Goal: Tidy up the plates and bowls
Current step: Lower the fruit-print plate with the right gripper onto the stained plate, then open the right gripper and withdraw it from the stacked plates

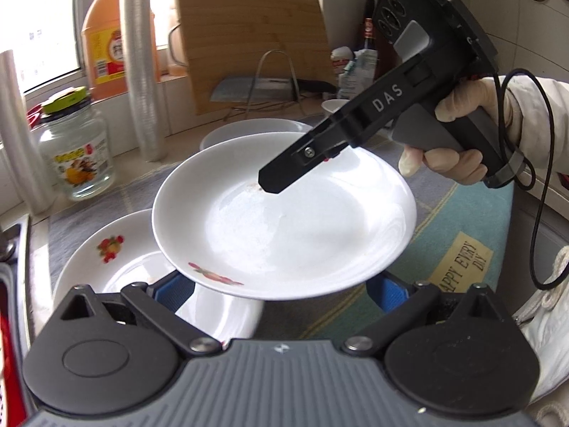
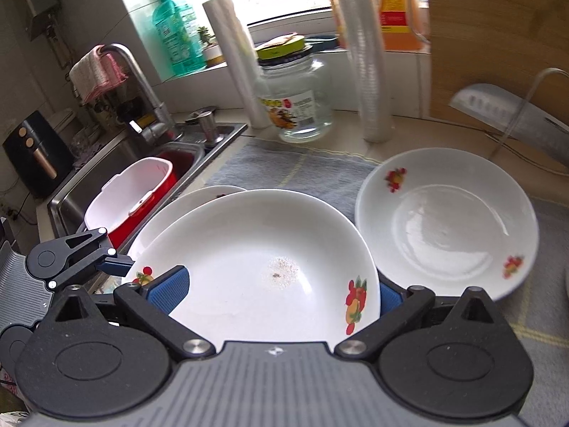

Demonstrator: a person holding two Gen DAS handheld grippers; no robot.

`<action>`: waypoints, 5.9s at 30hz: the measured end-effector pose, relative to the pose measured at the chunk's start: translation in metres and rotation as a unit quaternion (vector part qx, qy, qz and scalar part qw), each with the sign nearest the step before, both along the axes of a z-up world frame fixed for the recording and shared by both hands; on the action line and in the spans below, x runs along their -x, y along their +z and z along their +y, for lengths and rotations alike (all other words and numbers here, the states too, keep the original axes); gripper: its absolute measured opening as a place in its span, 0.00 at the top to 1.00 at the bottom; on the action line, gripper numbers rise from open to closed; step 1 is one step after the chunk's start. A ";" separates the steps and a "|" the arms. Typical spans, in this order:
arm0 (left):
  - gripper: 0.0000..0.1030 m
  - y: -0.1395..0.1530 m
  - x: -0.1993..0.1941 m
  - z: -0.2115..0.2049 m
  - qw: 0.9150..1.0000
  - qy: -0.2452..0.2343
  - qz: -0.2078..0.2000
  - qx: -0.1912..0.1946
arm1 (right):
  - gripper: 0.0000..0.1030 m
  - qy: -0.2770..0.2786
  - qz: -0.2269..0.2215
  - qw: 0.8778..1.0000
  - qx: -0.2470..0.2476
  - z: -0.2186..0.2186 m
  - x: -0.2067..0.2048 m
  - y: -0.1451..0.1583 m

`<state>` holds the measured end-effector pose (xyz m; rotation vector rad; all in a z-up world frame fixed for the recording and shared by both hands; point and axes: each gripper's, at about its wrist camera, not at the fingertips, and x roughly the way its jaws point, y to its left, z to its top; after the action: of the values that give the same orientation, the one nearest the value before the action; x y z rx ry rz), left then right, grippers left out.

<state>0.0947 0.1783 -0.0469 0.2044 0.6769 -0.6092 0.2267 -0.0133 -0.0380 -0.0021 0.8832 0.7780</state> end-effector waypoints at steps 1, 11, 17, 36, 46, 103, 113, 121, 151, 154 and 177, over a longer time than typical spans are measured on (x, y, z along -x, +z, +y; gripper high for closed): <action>0.02 0.001 0.001 0.004 1.000 0.007 0.000 -0.001 | 0.00 0.006 0.000 1.000 0.000 0.005 -0.001 0.000; 0.02 -0.003 0.008 0.041 0.998 0.065 0.005 -0.005 | 0.00 0.061 -0.001 0.998 0.003 0.063 -0.014 -0.003; 0.02 -0.008 0.008 0.057 0.997 0.082 0.011 -0.004 | 0.00 0.082 0.006 0.997 0.010 0.084 -0.021 -0.010; 0.02 -0.018 -0.002 0.065 0.996 0.087 0.027 -0.001 | 0.00 0.084 0.015 0.996 0.025 0.098 -0.029 -0.020; 0.02 -0.020 -0.005 0.065 0.996 0.086 0.033 0.000 | 0.00 0.082 0.014 0.996 0.039 0.102 -0.030 -0.021; 0.02 -0.026 -0.035 0.068 0.994 0.040 0.103 -0.026 | 0.00 0.039 0.056 0.996 0.062 0.093 -0.028 -0.009; 0.02 -0.025 -0.038 0.063 0.992 0.039 0.112 -0.046 | 0.00 0.034 0.057 0.996 0.057 0.088 -0.021 -0.004; 0.02 -0.021 -0.045 0.062 0.987 0.043 0.142 -0.057 | 0.00 0.031 0.055 0.996 0.057 0.086 -0.019 -0.003; 0.01 -0.014 -0.050 0.056 0.980 0.086 0.164 -0.075 | 0.00 0.043 0.065 0.991 0.111 0.101 -0.017 -0.002; 0.01 -0.013 -0.047 0.055 0.980 0.086 0.158 -0.082 | 0.00 0.044 0.069 0.990 0.115 0.102 -0.016 -0.004; 0.01 0.006 0.009 0.076 0.989 0.143 0.029 -0.029 | 0.00 0.086 -0.038 0.985 0.147 0.102 0.016 -0.016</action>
<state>0.0852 0.2542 -0.0406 0.1407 0.7654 -0.3212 0.2112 0.0884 -0.0539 -0.3703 0.9264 0.7962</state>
